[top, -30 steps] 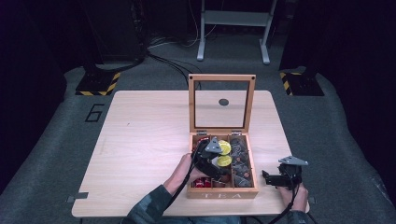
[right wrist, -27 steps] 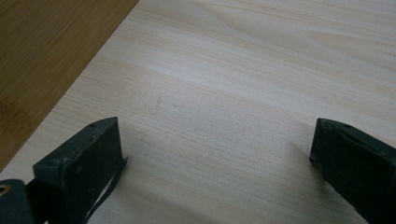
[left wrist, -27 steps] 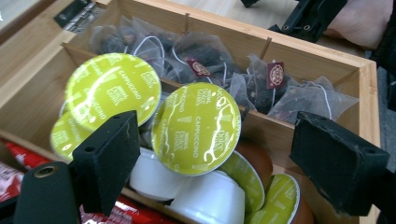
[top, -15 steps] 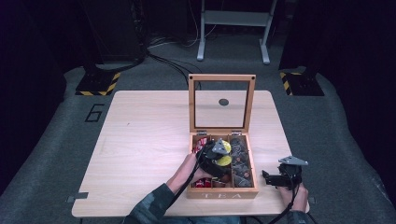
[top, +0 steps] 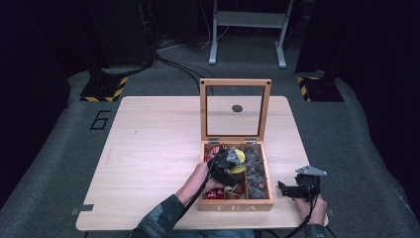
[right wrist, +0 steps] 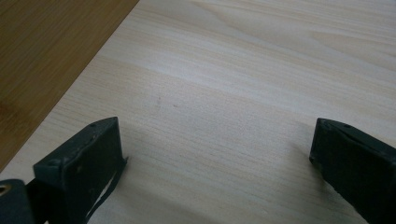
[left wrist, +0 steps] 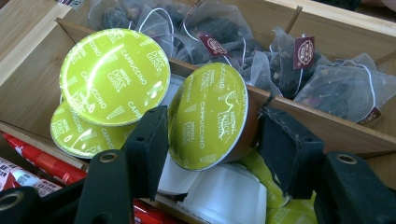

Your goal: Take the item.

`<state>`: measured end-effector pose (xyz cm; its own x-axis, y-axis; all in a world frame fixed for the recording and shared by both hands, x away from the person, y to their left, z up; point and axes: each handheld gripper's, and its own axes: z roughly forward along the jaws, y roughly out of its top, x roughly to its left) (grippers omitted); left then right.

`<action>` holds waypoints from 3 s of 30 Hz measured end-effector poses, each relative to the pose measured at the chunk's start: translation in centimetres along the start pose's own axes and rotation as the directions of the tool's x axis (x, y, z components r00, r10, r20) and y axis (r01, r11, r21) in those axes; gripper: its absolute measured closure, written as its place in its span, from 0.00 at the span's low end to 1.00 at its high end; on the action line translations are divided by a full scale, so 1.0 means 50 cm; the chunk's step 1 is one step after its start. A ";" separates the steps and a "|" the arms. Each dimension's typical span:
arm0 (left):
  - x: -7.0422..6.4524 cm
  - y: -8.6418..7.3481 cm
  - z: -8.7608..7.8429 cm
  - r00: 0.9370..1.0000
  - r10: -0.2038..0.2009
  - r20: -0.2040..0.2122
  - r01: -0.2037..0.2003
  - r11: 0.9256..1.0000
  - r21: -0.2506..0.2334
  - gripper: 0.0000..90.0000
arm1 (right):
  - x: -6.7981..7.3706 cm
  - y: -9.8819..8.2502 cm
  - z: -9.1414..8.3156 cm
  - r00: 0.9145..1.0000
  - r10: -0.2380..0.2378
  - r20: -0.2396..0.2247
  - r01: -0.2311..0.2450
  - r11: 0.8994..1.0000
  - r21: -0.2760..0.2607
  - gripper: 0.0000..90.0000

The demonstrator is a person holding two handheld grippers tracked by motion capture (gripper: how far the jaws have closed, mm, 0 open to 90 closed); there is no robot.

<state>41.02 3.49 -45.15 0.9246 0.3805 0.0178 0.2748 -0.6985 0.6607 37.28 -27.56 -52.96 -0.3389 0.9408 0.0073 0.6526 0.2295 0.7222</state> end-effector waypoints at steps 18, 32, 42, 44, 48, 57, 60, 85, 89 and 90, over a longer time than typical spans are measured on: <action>-0.002 0.001 -0.003 1.000 0.017 -0.025 -0.017 1.000 -0.004 0.52 | -0.001 0.000 0.000 1.000 -0.005 0.008 0.005 1.000 -0.004 0.03; 0.006 -0.005 -0.011 0.999 -0.007 -0.037 0.005 0.999 -0.045 0.63 | -0.001 0.000 0.000 1.000 -0.001 0.009 0.001 1.000 -0.005 0.03; 0.005 -0.011 -0.022 1.000 -0.014 -0.019 0.013 0.997 -0.070 0.63 | -0.001 -0.001 0.000 1.000 -0.001 0.010 0.001 1.000 -0.007 0.03; 0.004 -0.012 -0.026 1.000 -0.012 -0.021 0.011 0.997 -0.077 0.63 | -0.001 -0.001 0.000 1.000 0.000 0.010 0.000 1.000 -0.007 0.03; 0.003 -0.015 -0.035 1.000 -0.015 -0.019 0.013 0.996 -0.090 0.63 | -0.001 -0.001 0.000 1.000 -0.001 0.009 0.001 1.000 -0.005 0.03; 0.001 -0.018 -0.056 1.000 -0.018 -0.015 0.016 0.992 -0.124 0.63 | -0.001 0.000 0.000 1.000 -0.001 0.008 0.001 1.000 -0.003 0.03; 0.000 -0.019 -0.062 1.000 -0.024 -0.017 0.021 0.990 -0.139 0.63 | -0.001 0.000 0.000 1.000 -0.002 0.009 0.002 1.000 -0.003 0.03; 0.022 -0.045 -0.154 0.994 -0.068 -0.085 0.046 0.969 -0.241 0.64 | -0.001 0.000 0.000 1.000 0.001 0.009 -0.001 1.000 -0.006 0.03; 0.029 -0.052 -0.169 0.993 -0.076 -0.094 0.051 0.967 -0.248 0.64 | -0.001 0.000 0.000 1.000 -0.002 0.010 0.002 1.000 -0.007 0.03; 0.030 -0.054 -0.173 0.992 -0.080 -0.101 0.052 0.967 -0.249 0.64 | -0.001 0.000 0.000 1.000 -0.004 0.010 0.004 1.000 -0.007 0.03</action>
<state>39.41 11.18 -40.41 0.8685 0.4940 0.0406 0.2485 -0.5050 0.8266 37.29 -27.64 -52.97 -0.3349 0.9423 -0.0021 0.6463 0.2313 0.7272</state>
